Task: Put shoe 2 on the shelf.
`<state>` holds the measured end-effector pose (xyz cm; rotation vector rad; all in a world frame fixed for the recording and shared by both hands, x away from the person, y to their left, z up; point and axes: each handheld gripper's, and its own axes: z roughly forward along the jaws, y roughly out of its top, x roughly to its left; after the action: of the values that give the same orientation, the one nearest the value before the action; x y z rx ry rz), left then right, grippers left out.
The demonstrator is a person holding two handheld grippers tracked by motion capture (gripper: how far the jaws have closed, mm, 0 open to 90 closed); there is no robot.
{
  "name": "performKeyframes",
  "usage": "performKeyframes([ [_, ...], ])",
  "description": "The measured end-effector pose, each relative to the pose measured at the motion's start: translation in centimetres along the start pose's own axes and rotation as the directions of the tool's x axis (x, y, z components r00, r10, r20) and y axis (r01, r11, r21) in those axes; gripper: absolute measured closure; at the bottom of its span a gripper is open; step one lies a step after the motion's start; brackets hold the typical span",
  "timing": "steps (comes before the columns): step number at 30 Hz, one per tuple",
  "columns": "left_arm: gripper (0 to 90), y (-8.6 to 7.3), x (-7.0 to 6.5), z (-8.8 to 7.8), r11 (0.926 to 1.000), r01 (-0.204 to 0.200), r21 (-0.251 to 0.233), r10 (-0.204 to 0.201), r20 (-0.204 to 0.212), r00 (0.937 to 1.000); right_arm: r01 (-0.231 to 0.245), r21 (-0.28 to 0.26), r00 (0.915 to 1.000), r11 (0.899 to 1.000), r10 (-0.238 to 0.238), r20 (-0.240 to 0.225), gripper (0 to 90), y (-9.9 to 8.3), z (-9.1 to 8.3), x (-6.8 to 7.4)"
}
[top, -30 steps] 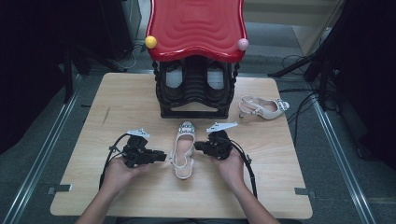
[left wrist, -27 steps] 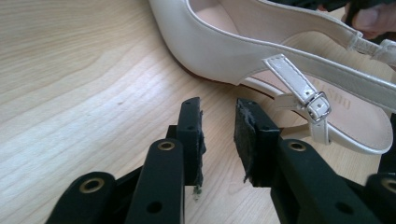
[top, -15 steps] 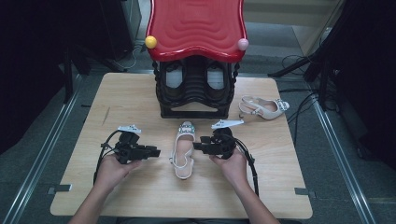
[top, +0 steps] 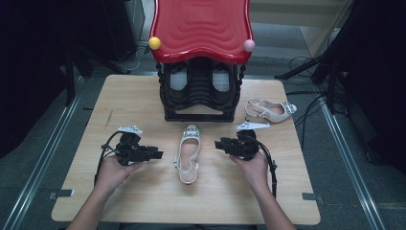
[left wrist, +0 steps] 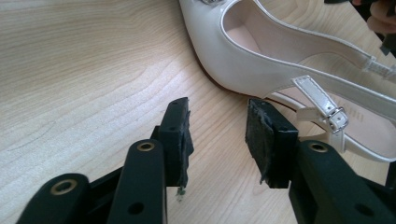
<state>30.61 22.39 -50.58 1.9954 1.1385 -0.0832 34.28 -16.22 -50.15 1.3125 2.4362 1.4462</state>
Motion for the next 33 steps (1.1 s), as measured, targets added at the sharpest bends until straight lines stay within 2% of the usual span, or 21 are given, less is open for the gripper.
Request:
performKeyframes([
  [6, 53.5, 0.2, 0.3, 0.1, 1.0, -0.001, -0.004, 0.001, 0.004, 1.0, -0.015, 0.0, 0.9988, 1.0, 0.015, 0.047, 74.0, -0.1, -0.9, -1.3],
  [12, 52.7, 0.2, 0.2, 0.0, 0.9995, -0.029, -0.014, 0.029, -0.001, 0.9996, -0.014, -0.031, 0.9945, 0.999, 0.017, 0.104, 80.8, -0.1, -1.9, -2.5],
  [17, 52.4, 0.2, 0.2, -0.1, 0.9991, -0.036, -0.022, 0.036, -0.007, 0.9993, -0.046, -0.053, 0.99, 0.998, 0.053, 0.131, 89.0, 0.0, -2.6, -3.9],
  [19, 52.5, 0.2, 0.1, 0.0, 0.9991, -0.039, -0.019, 0.039, -0.004, 0.9992, -0.072, -0.066, 0.9894, 0.995, 0.079, 0.122, 90.0, 0.1, -2.9, -4.5],
  [23, 52.4, 0.2, 0.1, 0.1, 0.9985, -0.051, -0.018, 0.051, -0.01, 0.9987, -0.081, -0.063, 0.9839, 0.995, 0.089, 0.155, 90.0, 0.4, -3.2, -5.6],
  [31, 52.2, -0.1, -0.1, 0.0, 0.9978, -0.064, -0.017, 0.063, -0.016, 0.9979, -0.108, -0.113, 0.9716, 0.988, 0.129, 0.198, 90.0, 1.7, -4.2, -7.8],
  [33, 51.9, -0.3, -0.1, 0.0, 0.9982, -0.056, -0.019, 0.056, -0.017, 0.9983, -0.109, -0.11, 0.9698, 0.988, 0.13, 0.206, 90.0, 2.0, -4.2, -8.2],
])
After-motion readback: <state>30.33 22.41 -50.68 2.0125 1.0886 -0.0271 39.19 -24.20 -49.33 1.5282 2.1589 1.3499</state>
